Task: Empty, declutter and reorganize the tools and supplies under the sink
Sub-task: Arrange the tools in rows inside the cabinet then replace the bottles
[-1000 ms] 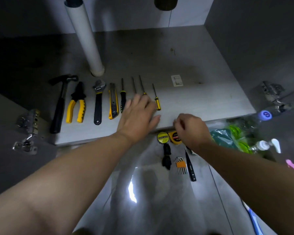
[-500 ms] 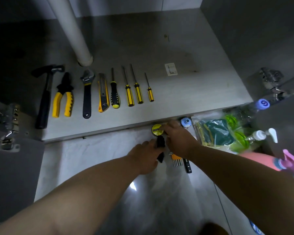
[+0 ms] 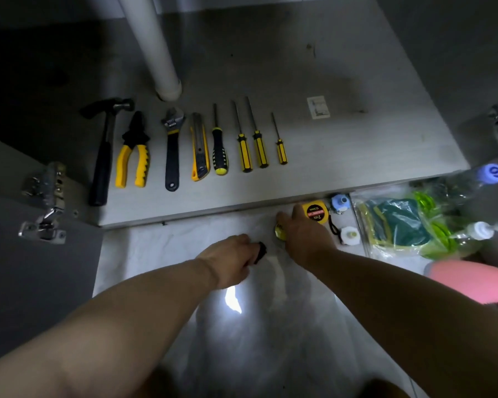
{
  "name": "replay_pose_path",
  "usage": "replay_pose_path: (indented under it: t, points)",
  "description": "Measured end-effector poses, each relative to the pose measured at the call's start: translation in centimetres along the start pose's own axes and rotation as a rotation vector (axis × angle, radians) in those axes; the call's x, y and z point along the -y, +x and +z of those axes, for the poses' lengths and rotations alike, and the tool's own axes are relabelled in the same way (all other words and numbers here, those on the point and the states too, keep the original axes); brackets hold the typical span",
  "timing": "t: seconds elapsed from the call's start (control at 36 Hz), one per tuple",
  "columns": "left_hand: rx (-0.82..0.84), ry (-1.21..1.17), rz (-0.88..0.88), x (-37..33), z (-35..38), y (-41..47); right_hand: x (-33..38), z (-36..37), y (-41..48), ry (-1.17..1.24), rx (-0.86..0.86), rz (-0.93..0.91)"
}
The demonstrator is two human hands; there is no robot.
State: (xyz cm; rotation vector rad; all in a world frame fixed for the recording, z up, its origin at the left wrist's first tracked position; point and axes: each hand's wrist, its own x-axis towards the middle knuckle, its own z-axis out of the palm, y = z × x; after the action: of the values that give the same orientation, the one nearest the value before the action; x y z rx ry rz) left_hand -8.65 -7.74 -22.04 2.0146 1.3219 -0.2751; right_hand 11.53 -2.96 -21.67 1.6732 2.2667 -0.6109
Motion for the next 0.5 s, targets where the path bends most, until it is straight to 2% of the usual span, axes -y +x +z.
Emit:
replay_pose_path:
  t: [0.19,0.28,0.39,0.5]
  points:
    - [0.025,-0.176,-0.062,0.1,-2.3,-0.1,-1.0,-2.7,-2.3,0.102,-0.034,-0.222]
    - [0.079,-0.395,-0.113,-0.5,-3.7,0.2,-1.5,-6.1,-3.3,0.207,-0.116,-0.309]
    - [0.155,-0.795,-0.190,-2.0,-5.7,0.7,-2.6,-10.4,-2.3,0.239,-0.364,-0.167]
    - [0.226,-1.191,-0.249,-2.7,-7.0,0.3,-3.5,-13.0,0.7,0.415,-0.406,0.017]
